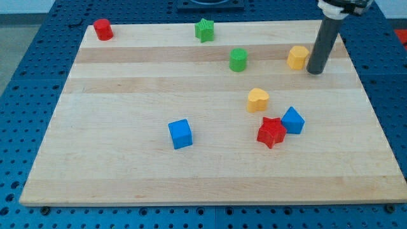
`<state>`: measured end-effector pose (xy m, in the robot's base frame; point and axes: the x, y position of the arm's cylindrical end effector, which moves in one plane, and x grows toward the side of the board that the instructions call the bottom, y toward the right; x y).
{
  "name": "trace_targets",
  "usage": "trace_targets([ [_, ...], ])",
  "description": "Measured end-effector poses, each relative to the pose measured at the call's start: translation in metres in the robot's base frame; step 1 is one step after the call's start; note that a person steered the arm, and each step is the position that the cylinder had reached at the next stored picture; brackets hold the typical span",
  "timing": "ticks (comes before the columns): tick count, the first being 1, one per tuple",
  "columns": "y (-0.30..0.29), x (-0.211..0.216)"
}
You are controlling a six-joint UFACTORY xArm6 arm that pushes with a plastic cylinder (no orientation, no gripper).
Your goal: Move the yellow hexagon towards the top right
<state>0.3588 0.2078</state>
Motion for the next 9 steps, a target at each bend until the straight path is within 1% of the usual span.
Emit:
trace_targets([
  [1,-0.007,-0.003],
  [2,-0.005,-0.029],
  [3,0.008,-0.051],
  [4,0.009,-0.027],
  [5,0.008,0.006],
  [6,-0.011,0.021],
  [7,-0.02,0.006],
  [8,-0.018,-0.03],
  [9,-0.004,-0.05],
])
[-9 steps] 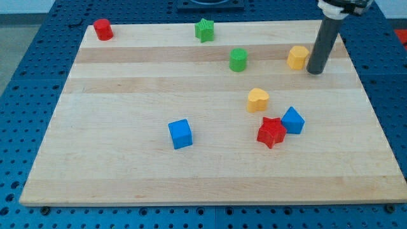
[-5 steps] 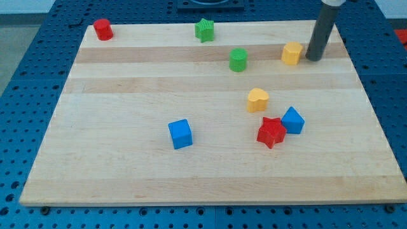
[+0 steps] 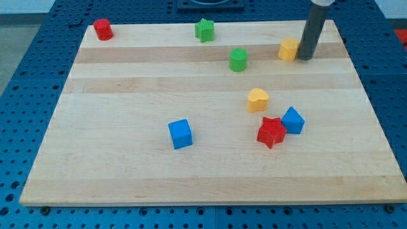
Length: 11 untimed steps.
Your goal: Move the yellow hexagon towards the top right
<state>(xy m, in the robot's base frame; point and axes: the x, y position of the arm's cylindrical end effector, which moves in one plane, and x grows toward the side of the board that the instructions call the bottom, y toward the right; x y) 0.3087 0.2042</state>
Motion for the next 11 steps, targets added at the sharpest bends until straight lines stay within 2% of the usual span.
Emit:
trace_targets([
  [1,0.008,-0.002],
  [3,0.006,0.043],
  [4,-0.015,0.042],
  [5,-0.045,0.027],
  [6,-0.049,0.003],
  [7,-0.013,-0.022],
  [8,-0.003,-0.032],
  [11,-0.003,-0.055],
])
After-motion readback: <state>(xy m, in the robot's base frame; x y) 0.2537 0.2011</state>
